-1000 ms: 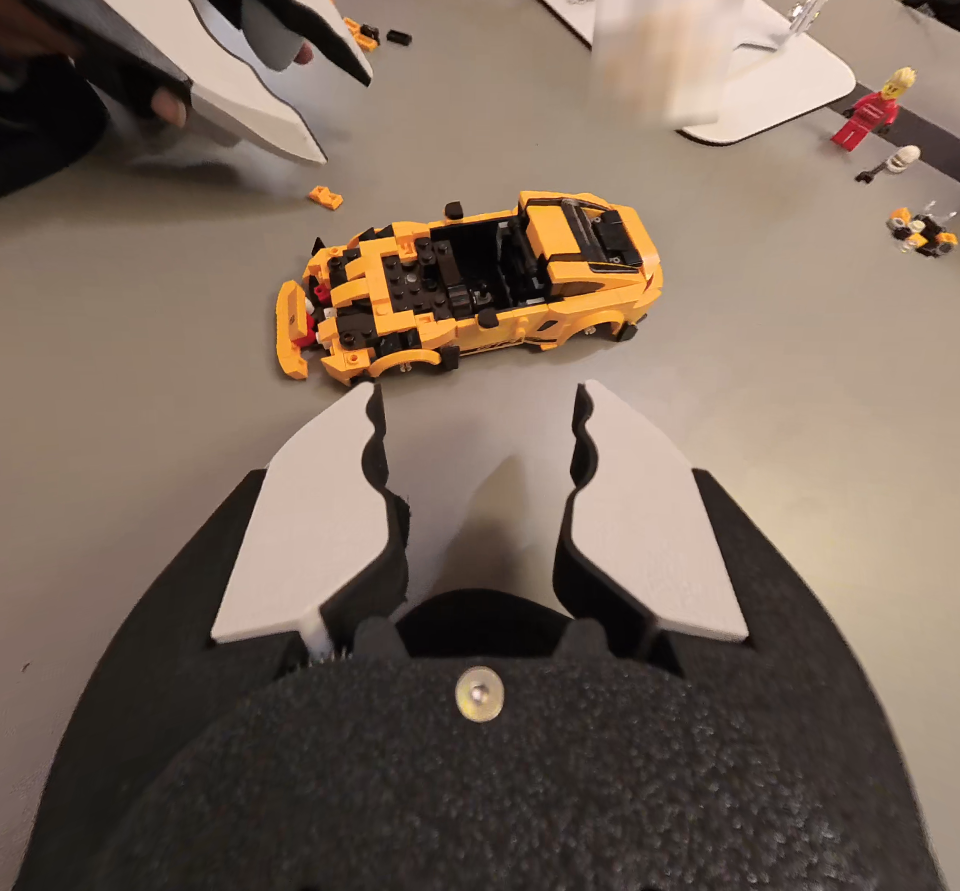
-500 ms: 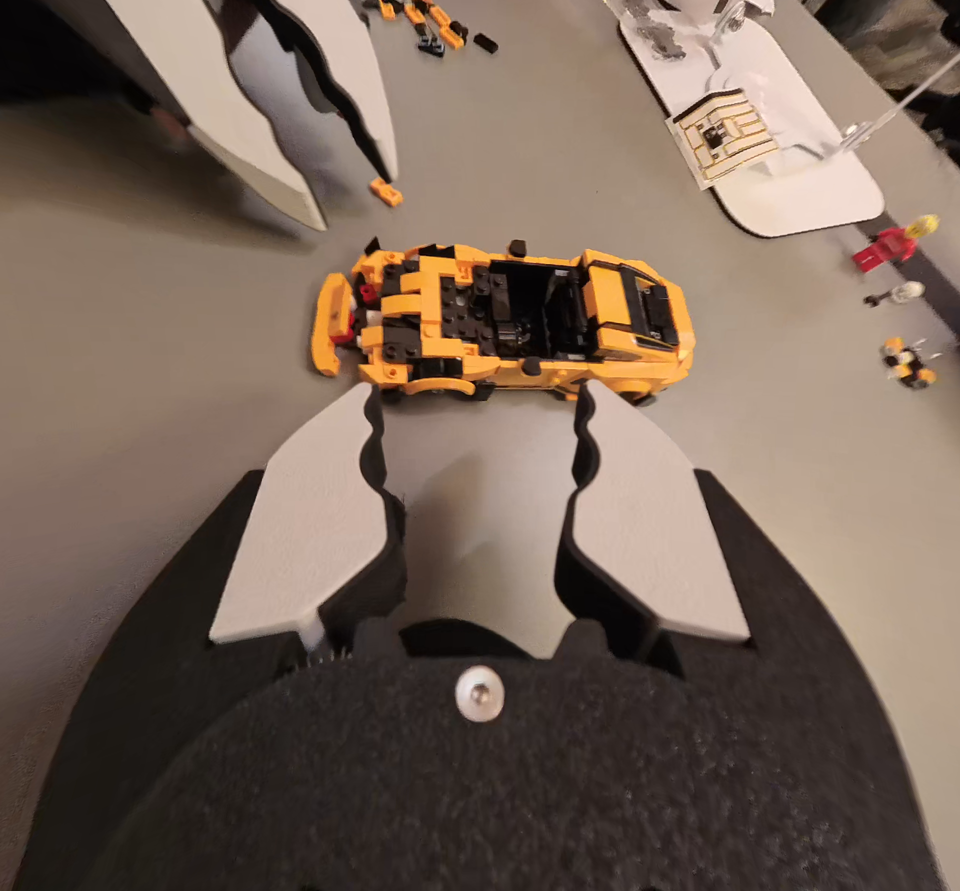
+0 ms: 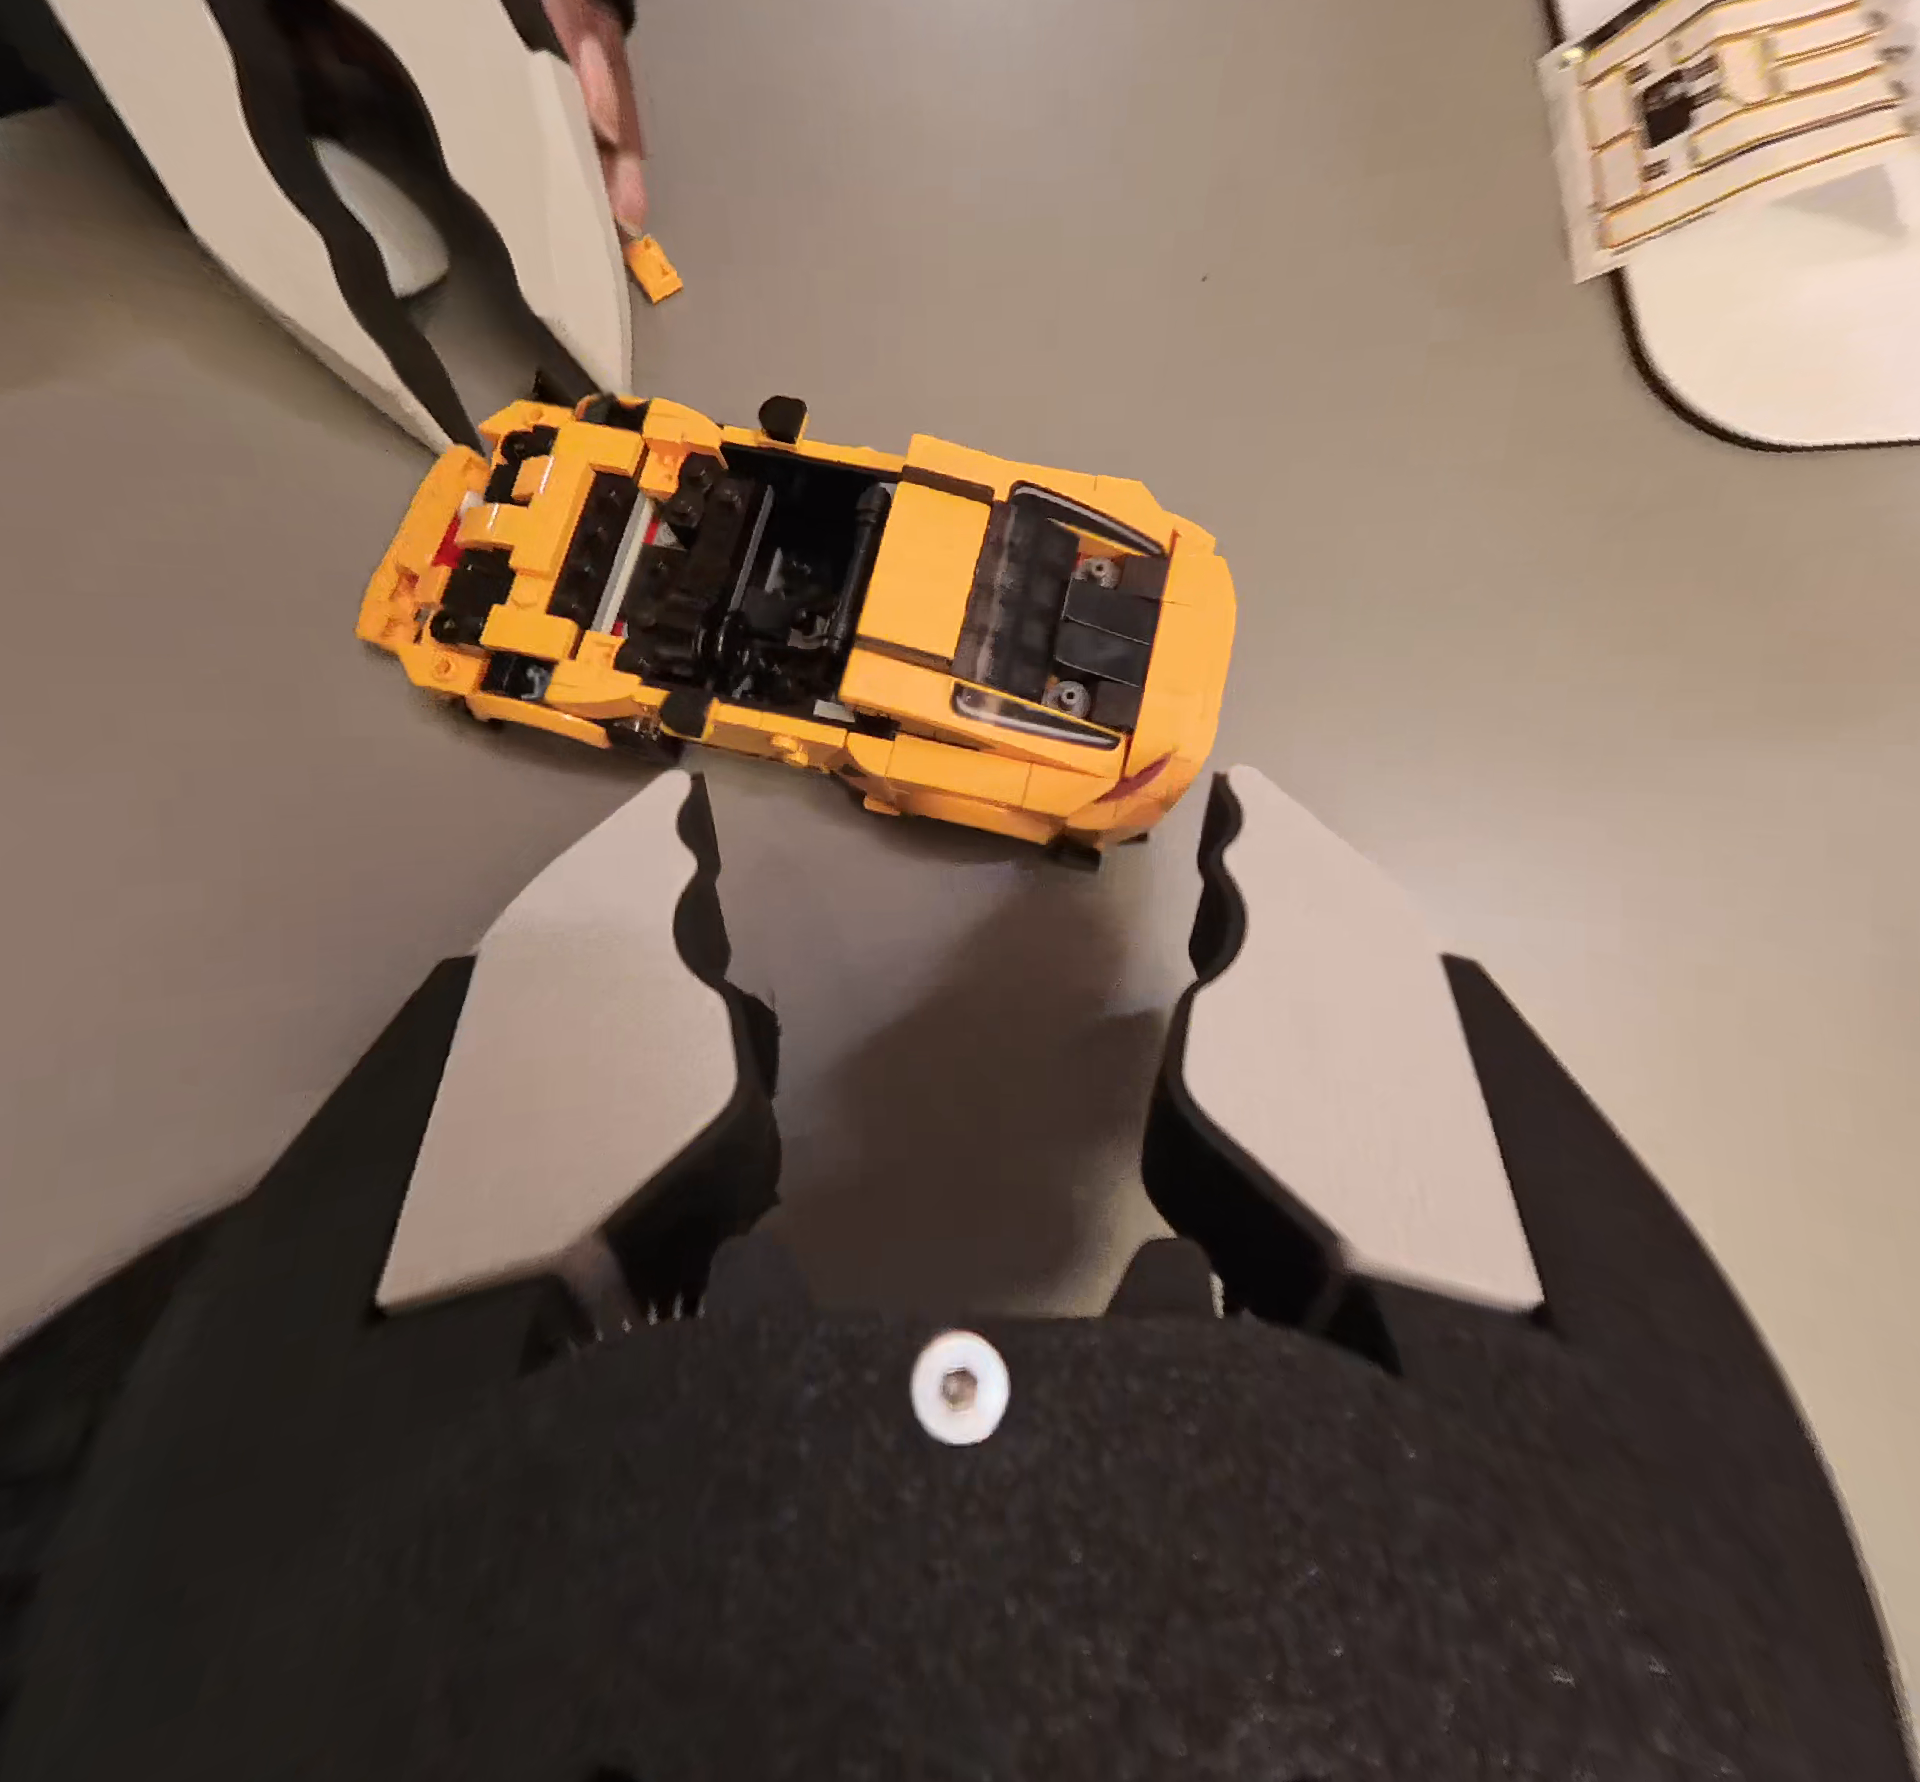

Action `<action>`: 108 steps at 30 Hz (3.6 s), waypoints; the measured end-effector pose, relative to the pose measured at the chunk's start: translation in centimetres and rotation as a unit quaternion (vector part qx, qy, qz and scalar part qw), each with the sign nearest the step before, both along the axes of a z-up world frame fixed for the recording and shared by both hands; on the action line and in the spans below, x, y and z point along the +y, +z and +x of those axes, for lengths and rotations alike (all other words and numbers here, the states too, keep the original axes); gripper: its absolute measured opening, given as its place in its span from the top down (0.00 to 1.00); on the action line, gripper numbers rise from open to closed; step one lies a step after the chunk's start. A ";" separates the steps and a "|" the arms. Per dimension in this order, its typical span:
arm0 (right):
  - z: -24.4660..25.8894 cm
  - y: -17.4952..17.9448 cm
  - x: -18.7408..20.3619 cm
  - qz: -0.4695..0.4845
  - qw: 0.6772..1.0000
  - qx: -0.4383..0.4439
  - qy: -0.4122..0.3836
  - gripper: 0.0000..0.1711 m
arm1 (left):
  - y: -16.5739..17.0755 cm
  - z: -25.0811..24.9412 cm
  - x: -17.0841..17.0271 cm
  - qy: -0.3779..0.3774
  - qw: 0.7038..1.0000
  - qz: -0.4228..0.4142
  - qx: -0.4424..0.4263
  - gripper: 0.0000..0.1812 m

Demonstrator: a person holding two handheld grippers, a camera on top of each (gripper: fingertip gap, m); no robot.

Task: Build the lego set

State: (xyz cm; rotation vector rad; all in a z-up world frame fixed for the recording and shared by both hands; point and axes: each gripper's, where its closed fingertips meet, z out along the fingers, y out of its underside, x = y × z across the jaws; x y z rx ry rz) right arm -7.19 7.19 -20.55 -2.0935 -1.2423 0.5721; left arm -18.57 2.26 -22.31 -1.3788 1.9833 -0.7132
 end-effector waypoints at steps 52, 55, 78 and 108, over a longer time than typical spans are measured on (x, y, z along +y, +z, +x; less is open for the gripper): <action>-0.2 -1.3 1.1 0.037 0.996 -0.041 0.065 0.64 | -0.3 -1.3 -1.3 0.010 0.997 -0.048 0.051 0.87; -0.3 -1.3 1.1 0.037 0.997 -0.043 0.060 0.64 | -0.4 -1.4 -1.4 0.021 0.994 -0.088 0.057 0.91; -0.2 -1.5 0.9 0.044 0.995 -0.080 0.026 0.63 | 0.0 -1.3 -1.2 0.041 0.976 -0.203 0.062 0.91; -1.4 -1.4 0.8 -0.031 0.997 -0.034 0.054 0.60 | 0.1 0.1 -0.1 -0.017 0.999 -0.031 -0.016 0.78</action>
